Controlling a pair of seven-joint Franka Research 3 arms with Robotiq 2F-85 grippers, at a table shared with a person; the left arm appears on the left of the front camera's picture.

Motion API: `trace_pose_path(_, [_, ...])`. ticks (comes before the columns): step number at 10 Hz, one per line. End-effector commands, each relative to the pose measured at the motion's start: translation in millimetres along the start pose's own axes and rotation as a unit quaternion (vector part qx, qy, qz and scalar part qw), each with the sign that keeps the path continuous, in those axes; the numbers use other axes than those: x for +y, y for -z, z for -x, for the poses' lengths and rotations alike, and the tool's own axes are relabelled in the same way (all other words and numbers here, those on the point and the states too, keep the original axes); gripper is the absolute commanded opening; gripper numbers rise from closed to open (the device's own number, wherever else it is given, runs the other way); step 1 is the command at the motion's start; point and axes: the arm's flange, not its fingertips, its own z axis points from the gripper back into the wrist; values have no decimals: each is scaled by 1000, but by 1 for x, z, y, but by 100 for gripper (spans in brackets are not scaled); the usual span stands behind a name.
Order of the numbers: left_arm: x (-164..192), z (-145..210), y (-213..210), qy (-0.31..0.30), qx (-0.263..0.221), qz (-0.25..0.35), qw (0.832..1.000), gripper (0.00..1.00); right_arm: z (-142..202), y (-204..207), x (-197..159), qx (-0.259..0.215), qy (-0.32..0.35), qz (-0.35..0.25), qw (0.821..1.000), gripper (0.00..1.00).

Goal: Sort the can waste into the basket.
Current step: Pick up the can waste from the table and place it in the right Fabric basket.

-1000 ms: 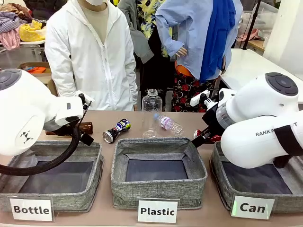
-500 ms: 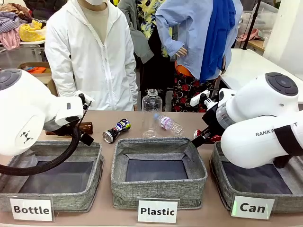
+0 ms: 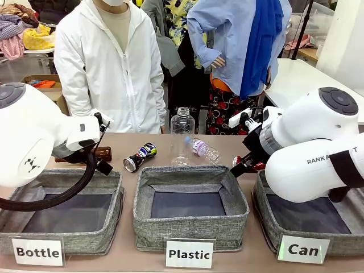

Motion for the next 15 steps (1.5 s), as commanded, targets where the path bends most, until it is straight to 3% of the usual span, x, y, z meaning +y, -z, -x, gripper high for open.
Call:
trace_pose_path(1, [0, 0, 0, 0, 0, 0, 1000, 100, 0, 0, 0, 0, 0, 0, 1000, 100])
trace_pose_path(5, [0, 0, 0, 0, 0, 0, 1000, 100, 0, 0, 0, 0, 0, 0, 1000, 100])
trace_pose_path(7, [-7, -10, -45, 3, -56, 46, 997, 100, -16, -40, 2, 8, -11, -25, 1000, 100])
trace_pose_path(8, [-12, -15, -76, -28, -78, 75, 994, 100, -25, -72, 2, -1, 25, -40, 999, 100])
trace_pose_path(10, [-31, -25, -142, -105, -71, 126, 984, 100, -35, -135, 3, -11, 127, -99, 987, 100])
trace_pose_path(12, [-9, 8, -193, -94, -87, 225, 966, 100, -20, -180, -10, -17, 179, -174, 968, 100])
trace_pose_path(13, [16, 45, -209, -90, -115, 288, 946, 100, 3, -204, -32, -45, 194, -211, 957, 100])
trace_pose_path(15, [67, 114, -212, -169, -176, 319, 916, 100, 54, -225, -87, -108, 271, -255, 922, 100])
